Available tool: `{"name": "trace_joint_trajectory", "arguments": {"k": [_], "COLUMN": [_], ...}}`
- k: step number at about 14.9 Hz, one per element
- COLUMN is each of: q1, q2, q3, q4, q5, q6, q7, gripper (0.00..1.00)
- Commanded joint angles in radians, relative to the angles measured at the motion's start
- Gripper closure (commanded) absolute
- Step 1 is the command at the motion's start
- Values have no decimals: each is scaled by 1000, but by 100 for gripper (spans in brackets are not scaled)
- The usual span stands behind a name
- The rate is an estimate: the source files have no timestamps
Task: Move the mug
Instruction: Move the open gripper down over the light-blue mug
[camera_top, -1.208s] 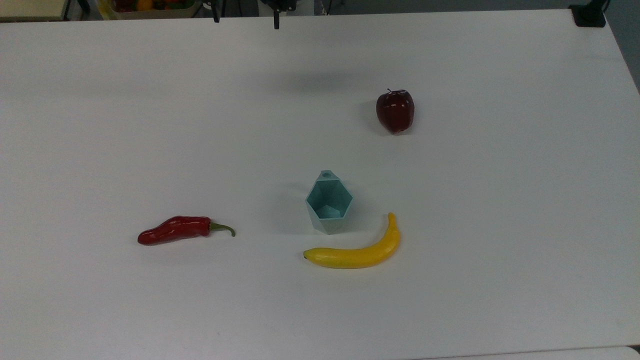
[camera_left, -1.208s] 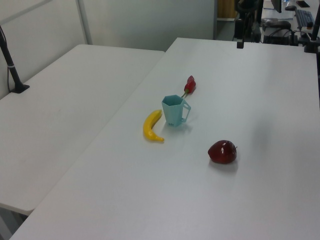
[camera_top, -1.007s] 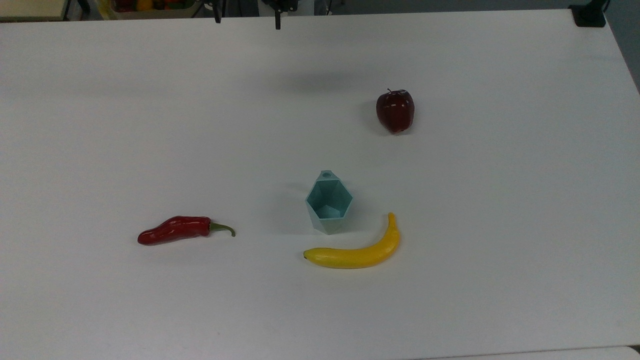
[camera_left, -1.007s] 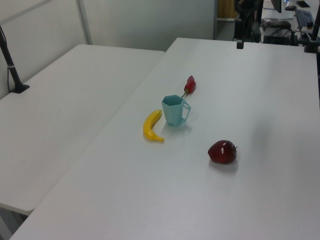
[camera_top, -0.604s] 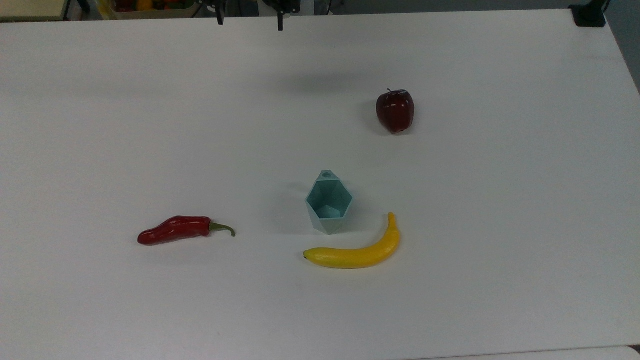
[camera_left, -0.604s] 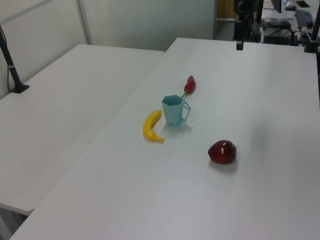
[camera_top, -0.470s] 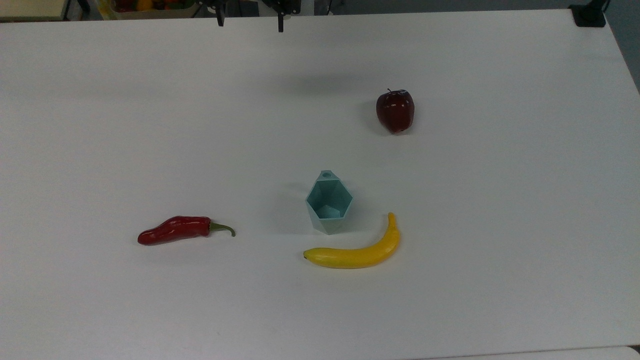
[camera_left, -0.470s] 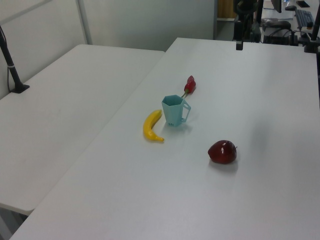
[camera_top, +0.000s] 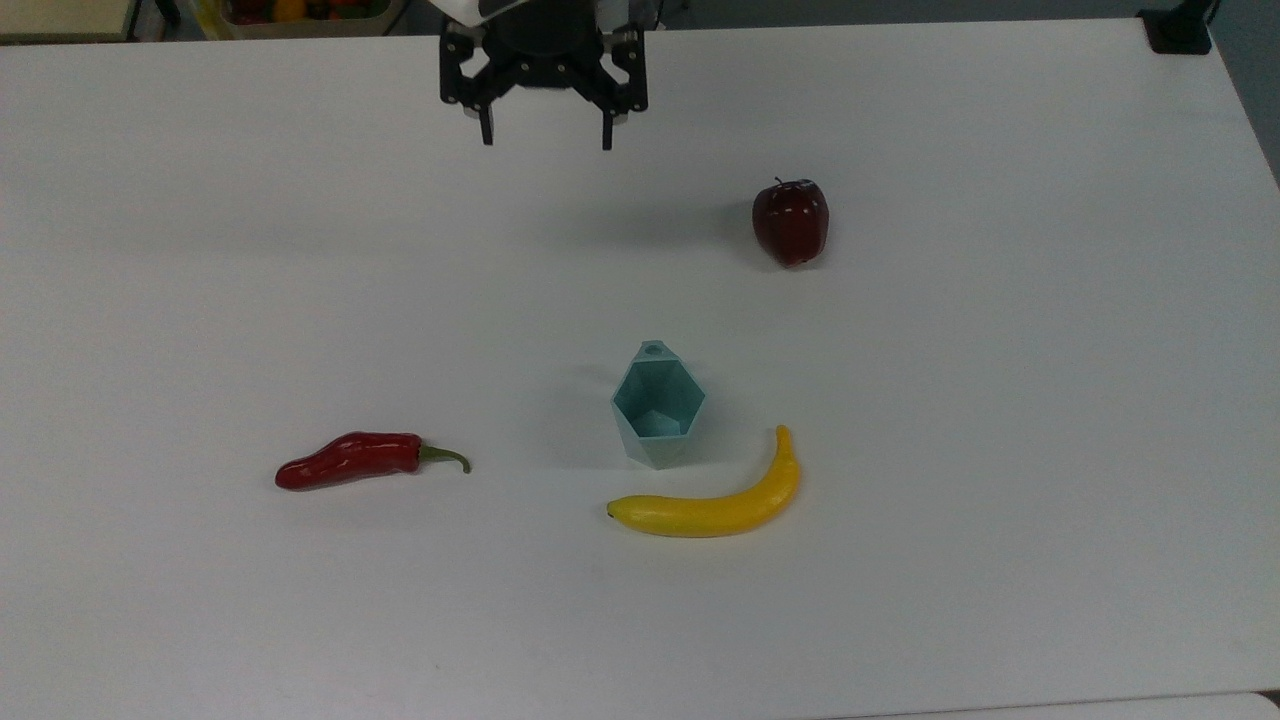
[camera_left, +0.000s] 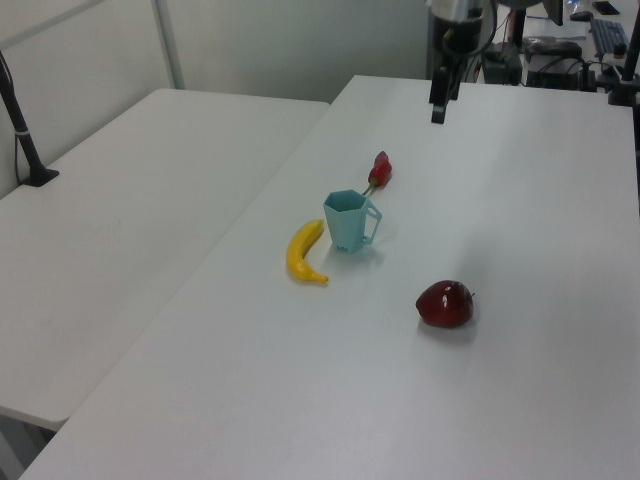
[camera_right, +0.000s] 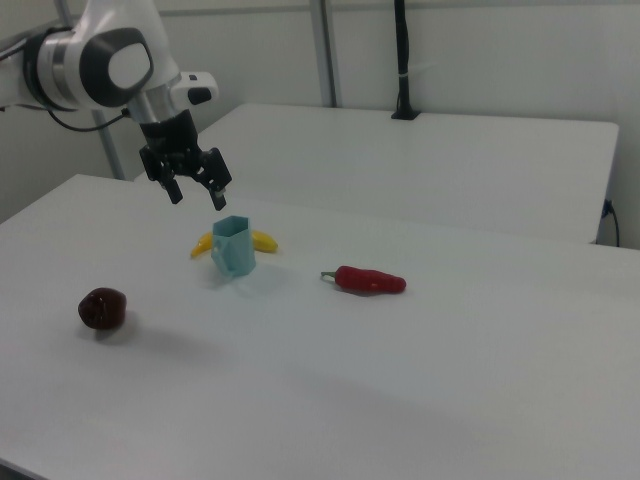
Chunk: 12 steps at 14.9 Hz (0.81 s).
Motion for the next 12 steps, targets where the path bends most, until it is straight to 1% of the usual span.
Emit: {"name": "trace_joint_trajectory", "arguments": {"k": [1,4,6,10,12], "q1": [34,42,42,43,59], "q2": [87,177,221,274,287], "q3": [18,18,18,18,18], "q4": [2,3,2,2,-1], "q5": [-10,-13,-13,-11,-10], "q6": [141,229,273,302,328], "q7": [8,8,9,9,14], "gripper": [0,0,0,0,0]}}
